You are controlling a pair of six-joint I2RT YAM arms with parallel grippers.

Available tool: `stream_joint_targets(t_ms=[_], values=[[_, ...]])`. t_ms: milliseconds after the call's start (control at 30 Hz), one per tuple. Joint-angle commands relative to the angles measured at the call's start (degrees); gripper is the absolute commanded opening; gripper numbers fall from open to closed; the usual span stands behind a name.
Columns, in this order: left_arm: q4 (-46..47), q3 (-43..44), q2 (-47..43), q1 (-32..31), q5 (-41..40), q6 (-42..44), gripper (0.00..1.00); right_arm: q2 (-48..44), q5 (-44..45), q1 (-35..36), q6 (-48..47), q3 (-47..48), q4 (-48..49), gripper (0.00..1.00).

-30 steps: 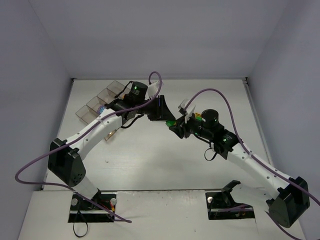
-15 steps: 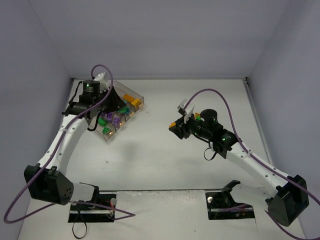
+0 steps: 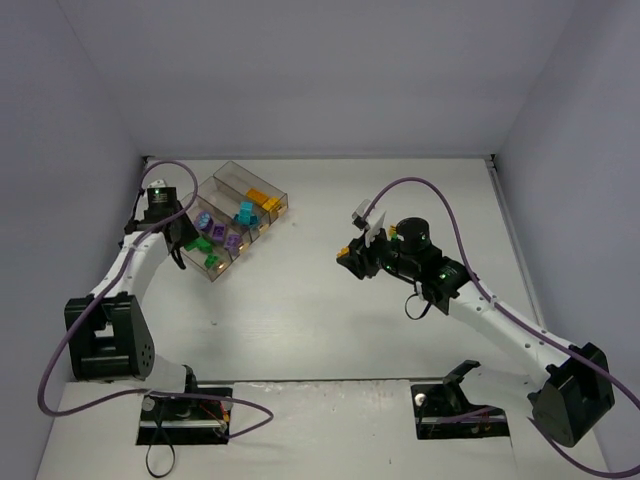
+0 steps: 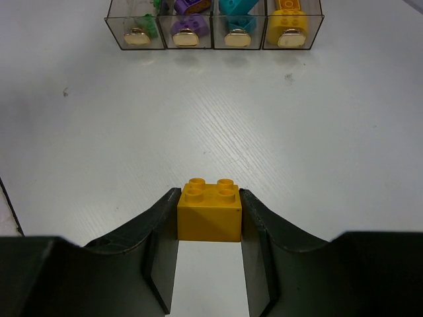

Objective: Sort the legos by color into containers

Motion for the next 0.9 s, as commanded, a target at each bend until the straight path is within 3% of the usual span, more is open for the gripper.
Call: stream_joint_targets(t_ms=[0,200,333,367,467,567,667,800,867], values=[[8.3,2.5,1.7,0.6,-2.1,1.0,0.04,-0.7,0.2,-0.1,0.3,0.9,2.9,0.00],[9.3,5.3,6.6,1.9,-3.8,1.4,0.09,-0.9,0.1,-0.1,0.4,0.9,2.2,0.00],[8.1,7.7,9.5,2.0,-4.4,1.5,0.28,-1.4,-0.2,-0.1,0.4,0.7,2.0,0.00],[8.1,7.9,9.4,2.0,-4.3,1.4,0.39,-1.5,-0.3,-0.1,0.3,0.7,2.0,0.00],[8.3,7.8,8.1,2.0,-3.1,1.2,0.59,-1.8,-0.7,-0.1,0.0,0.3,2.3,0.00],[6.7,8.6,6.2,2.0,-1.5,1.8,0.68,-1.7,-1.1,-0.1,-0.3,0.5,2.6,0.00],[2.2,9.6,4.5,2.0,0.4,2.4,0.69,-1.1,-1.5,-0.1,-0.4,1.1,2.6,0.00],[3.0,7.6,-3.5,1.3,11.5,3.0,0.69,-1.1,-3.3,-0.1,-0.5,1.7,3.3,0.00],[3.5,7.7,-5.7,-0.7,21.5,2.8,0.69,-0.8,-3.7,0.0,-0.5,1.7,4.2,0.00]])
